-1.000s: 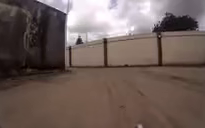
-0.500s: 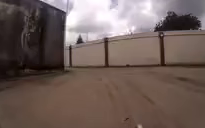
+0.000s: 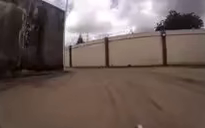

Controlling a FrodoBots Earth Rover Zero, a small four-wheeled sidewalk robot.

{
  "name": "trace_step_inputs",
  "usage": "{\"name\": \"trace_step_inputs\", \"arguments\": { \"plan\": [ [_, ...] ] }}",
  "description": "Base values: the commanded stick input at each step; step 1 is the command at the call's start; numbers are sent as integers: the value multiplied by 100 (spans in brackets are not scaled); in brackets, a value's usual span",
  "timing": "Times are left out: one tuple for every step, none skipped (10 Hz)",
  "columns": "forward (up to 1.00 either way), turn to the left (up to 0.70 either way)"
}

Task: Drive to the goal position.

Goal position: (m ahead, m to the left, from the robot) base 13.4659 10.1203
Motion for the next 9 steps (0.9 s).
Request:
{"name": "trace_step_inputs", "arguments": {
  "plan": [
    [50,0],
    [50,0],
    [50,0],
    [50,0],
    [50,0],
    [50,0],
    [50,0],
    [50,0],
    [50,0]
  ]
}}
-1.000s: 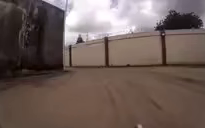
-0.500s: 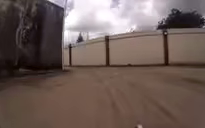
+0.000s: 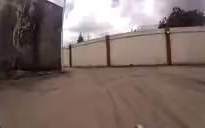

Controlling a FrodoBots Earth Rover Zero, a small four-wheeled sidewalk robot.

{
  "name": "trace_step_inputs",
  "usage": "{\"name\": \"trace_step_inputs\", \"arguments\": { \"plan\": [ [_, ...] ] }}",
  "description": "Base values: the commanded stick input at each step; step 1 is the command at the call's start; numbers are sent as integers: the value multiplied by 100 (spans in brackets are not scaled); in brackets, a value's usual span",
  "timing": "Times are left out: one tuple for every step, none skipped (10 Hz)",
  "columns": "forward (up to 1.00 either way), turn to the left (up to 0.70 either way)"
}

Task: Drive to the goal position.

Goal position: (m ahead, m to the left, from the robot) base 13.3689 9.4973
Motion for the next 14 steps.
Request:
{"name": "trace_step_inputs", "arguments": {
  "plan": [
    [50,0],
    [50,0],
    [50,0],
    [50,0],
    [50,0],
    [50,0],
    [50,0],
    [50,0],
    [50,0],
    [50,0],
    [50,0],
    [50,0],
    [50,0],
    [50,0]
  ]
}}
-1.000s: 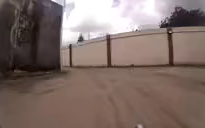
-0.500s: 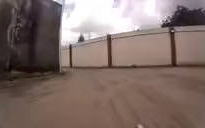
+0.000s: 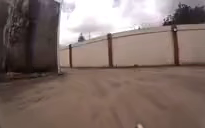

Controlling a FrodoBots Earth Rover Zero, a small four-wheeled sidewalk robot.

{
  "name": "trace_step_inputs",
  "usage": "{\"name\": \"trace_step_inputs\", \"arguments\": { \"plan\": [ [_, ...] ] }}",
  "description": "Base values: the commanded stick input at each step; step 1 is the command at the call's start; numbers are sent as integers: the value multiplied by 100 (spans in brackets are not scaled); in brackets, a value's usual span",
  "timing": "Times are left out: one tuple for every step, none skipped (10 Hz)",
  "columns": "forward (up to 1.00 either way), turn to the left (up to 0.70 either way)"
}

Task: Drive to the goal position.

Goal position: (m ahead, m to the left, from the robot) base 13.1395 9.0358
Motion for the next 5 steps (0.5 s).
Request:
{"name": "trace_step_inputs", "arguments": {
  "plan": [
    [50,0],
    [49,0],
    [48,0],
    [47,0],
    [42,0]
  ]
}}
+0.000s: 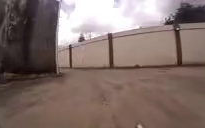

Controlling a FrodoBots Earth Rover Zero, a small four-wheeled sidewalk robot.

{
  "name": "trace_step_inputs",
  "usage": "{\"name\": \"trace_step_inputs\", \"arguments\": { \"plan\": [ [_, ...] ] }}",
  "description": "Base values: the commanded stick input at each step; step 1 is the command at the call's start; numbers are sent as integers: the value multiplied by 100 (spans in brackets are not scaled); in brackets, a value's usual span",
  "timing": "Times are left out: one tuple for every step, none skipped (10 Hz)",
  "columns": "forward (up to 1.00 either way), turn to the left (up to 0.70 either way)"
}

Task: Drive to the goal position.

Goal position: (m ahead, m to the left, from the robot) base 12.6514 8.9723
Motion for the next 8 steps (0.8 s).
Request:
{"name": "trace_step_inputs", "arguments": {
  "plan": [
    [41,0],
    [40,0],
    [39,0],
    [39,0],
    [38,0],
    [38,0],
    [38,0],
    [38,0]
  ]
}}
